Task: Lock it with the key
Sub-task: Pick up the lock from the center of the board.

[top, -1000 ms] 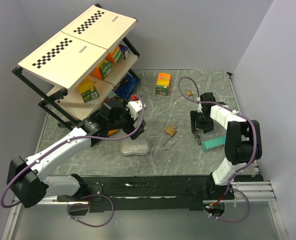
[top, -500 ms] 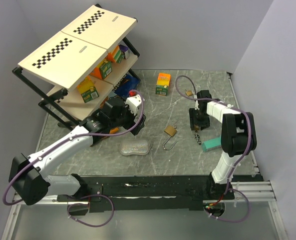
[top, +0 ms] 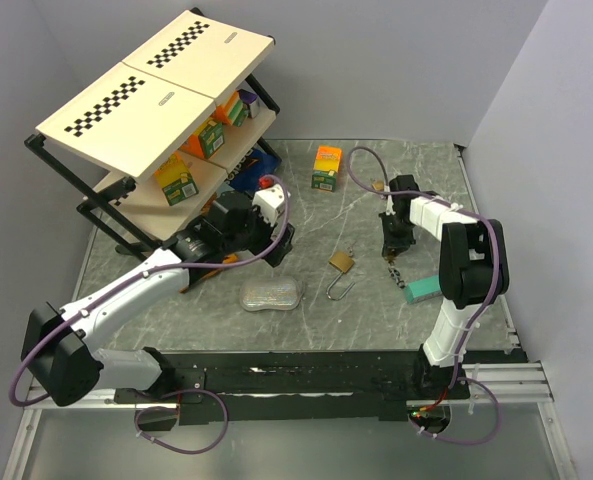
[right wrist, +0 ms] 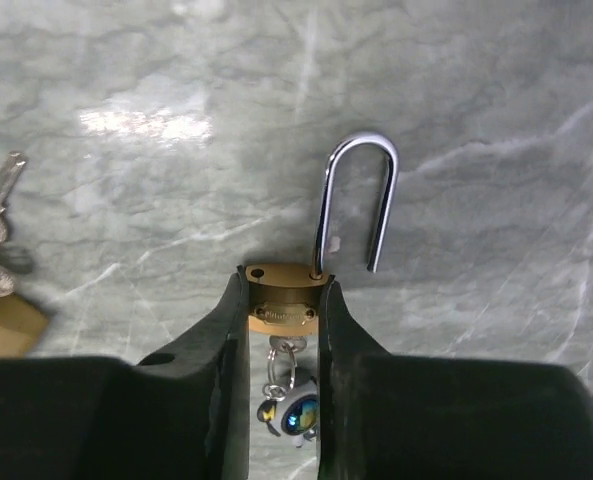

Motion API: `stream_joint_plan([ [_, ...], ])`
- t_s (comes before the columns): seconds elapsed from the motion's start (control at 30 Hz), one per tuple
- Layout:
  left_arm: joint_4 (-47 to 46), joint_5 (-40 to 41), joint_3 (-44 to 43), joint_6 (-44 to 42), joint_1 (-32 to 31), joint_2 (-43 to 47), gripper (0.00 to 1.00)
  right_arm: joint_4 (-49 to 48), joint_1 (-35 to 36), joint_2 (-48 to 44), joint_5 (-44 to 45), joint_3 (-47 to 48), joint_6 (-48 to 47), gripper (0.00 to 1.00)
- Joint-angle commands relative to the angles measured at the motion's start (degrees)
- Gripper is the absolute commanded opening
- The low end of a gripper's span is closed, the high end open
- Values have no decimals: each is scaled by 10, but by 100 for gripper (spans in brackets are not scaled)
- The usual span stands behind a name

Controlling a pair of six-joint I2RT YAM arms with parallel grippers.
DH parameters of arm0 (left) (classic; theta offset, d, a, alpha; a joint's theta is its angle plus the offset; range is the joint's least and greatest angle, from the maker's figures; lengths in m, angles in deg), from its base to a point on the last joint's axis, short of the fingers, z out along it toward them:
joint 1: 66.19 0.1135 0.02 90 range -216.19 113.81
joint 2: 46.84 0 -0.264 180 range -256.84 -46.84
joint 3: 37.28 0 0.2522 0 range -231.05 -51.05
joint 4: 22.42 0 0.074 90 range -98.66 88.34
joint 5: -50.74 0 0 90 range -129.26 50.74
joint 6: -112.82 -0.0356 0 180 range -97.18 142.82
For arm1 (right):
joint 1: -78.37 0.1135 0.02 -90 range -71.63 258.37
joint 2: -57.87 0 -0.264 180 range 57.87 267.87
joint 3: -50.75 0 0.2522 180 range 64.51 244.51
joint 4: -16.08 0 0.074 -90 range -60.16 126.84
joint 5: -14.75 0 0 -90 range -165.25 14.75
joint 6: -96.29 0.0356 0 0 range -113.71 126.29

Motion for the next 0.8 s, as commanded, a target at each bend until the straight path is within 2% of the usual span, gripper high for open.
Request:
stream_joint_plan([
  [0.0,-35,-35,-1,40,-3,21,96,24,3,-10,-63,35,-43,0],
  [0.1,-22,-85,-9,30,-2,28,96,33,3,-68,-140,38,-91,0],
  [0.17,-22,-154,-9,16,10,34,96,63,3,-109,-179,45,-136,0],
  [0.2,-33,-175,-7,14,15,41,96,78,4,-122,-226,54,-155,0],
  [0.3,-73,-195,8,16,22,55,96,152,4,-180,-308,70,-264,0],
  [0.53,-103,-296,55,-178,21,94,96,327,7,-277,-455,103,-442,0],
  [0.63,-118,-354,76,-252,19,113,97,381,32,-316,-473,107,-489,0],
  [0.73,-124,-381,85,-293,3,113,99,396,91,-354,-454,95,-496,0],
  [0.77,-128,-383,79,-293,-2,101,96,393,118,-364,-439,85,-492,0],
])
